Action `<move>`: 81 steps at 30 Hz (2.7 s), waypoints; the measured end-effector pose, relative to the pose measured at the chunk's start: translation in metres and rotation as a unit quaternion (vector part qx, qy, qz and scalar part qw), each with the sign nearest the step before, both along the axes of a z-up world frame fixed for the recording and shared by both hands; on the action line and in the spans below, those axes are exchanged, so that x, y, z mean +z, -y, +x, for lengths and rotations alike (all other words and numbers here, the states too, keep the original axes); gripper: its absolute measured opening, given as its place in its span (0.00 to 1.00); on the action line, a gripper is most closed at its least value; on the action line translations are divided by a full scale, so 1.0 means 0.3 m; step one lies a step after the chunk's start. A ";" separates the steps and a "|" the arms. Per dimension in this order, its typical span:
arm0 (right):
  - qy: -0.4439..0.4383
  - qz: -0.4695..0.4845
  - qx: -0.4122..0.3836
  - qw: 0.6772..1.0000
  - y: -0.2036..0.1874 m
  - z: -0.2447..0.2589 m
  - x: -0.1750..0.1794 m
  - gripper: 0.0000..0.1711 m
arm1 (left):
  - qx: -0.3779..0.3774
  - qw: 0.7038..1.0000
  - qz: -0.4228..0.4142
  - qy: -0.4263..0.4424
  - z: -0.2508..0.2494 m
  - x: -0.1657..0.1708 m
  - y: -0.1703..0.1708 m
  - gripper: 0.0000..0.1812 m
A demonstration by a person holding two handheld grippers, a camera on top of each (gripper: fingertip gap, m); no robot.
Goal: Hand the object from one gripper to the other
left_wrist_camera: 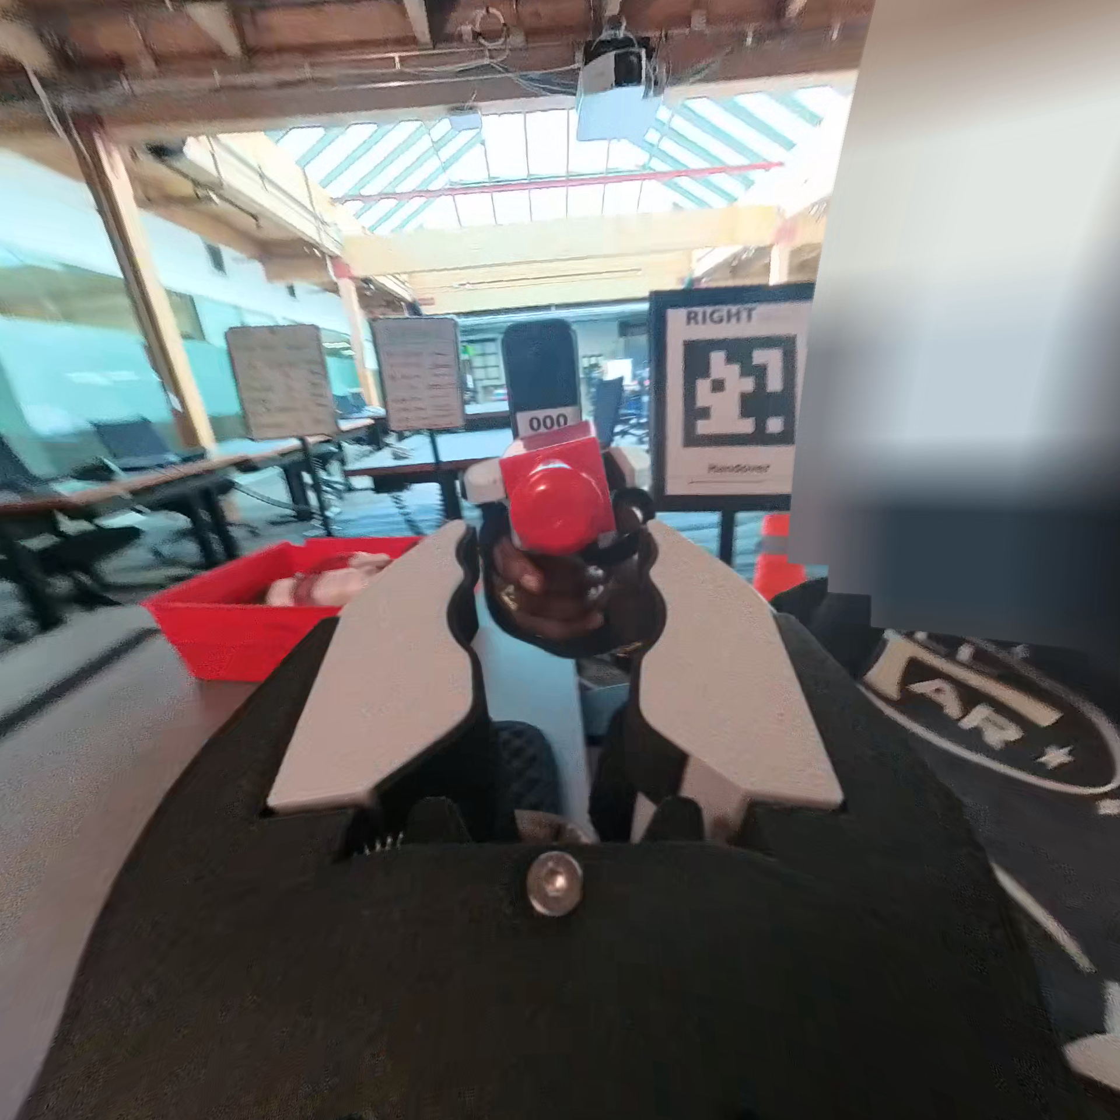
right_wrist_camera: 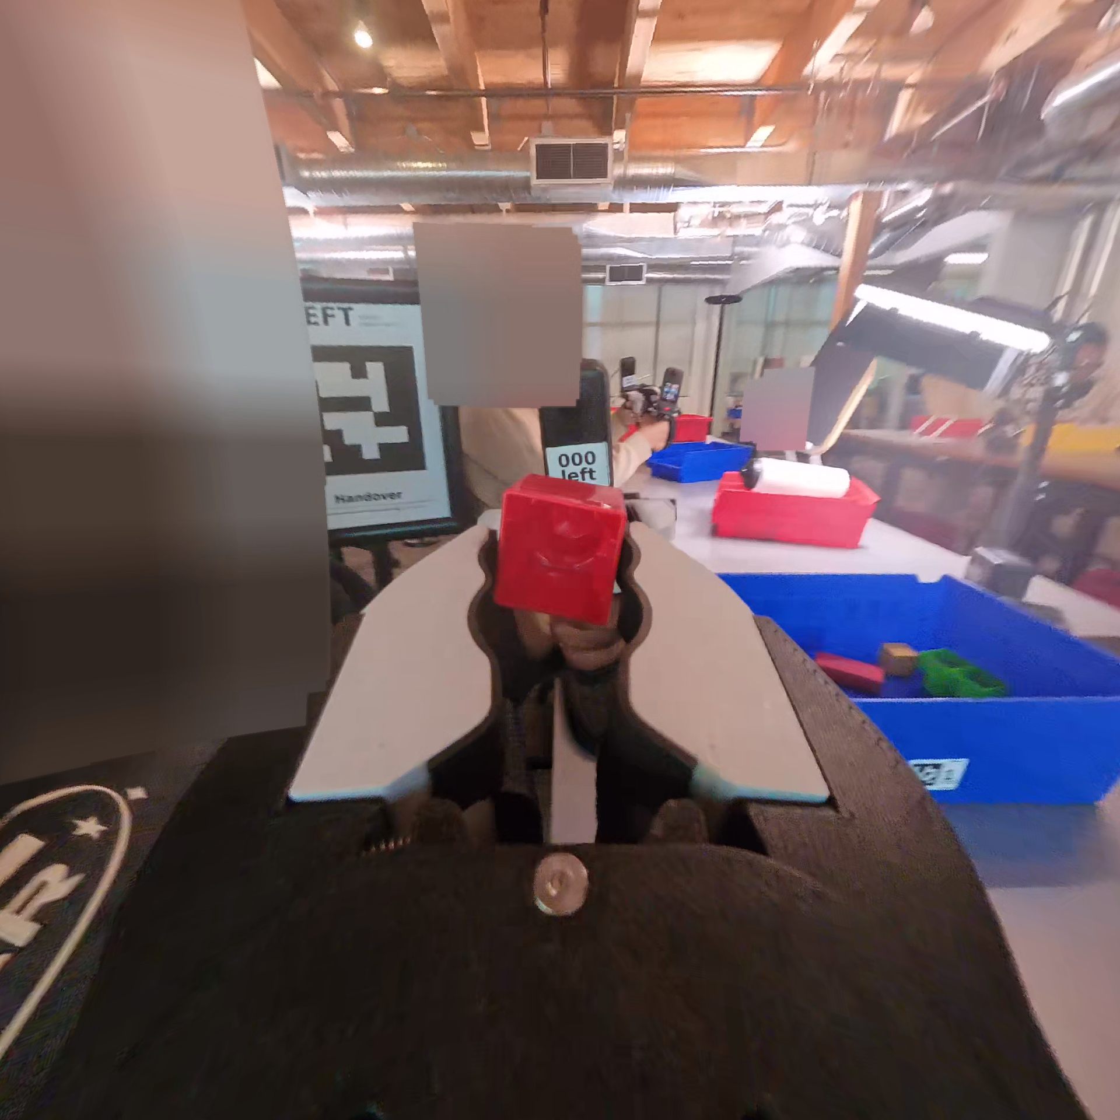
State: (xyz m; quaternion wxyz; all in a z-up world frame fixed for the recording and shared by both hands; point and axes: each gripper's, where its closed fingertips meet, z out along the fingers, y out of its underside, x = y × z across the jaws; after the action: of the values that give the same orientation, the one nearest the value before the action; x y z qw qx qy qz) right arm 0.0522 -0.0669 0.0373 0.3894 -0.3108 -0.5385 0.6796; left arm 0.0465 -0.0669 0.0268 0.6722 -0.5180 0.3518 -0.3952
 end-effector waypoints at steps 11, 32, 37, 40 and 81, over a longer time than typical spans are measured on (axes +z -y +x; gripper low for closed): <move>0.005 0.064 -0.040 0.997 0.013 -0.019 -0.024 0.22 | 0.003 1.000 0.018 0.008 0.008 0.007 0.005 0.17; 0.156 0.069 -0.620 0.765 -0.854 0.497 -0.112 0.20 | 0.327 0.939 0.105 -0.012 -0.388 0.115 -0.054 0.26; 0.211 0.020 -0.664 0.717 -1.039 0.530 -0.288 0.20 | 0.375 0.923 0.085 -0.014 -0.504 0.104 -0.059 0.26; 0.243 0.023 -0.694 0.677 -1.121 0.540 -0.382 0.20 | 0.393 0.917 0.072 -0.016 -0.549 0.095 -0.062 0.27; 0.138 -0.013 -0.434 0.890 -0.737 0.357 -0.151 0.22 | 0.375 0.494 -0.560 -0.549 -1.189 -0.637 -0.362 0.35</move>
State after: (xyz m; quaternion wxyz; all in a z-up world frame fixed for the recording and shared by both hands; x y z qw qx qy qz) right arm 0.1594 0.1544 -0.0081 0.5632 -0.6094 -0.3890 0.4000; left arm -0.3100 0.0418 -0.1642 -0.0029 -0.9814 0.1275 0.1437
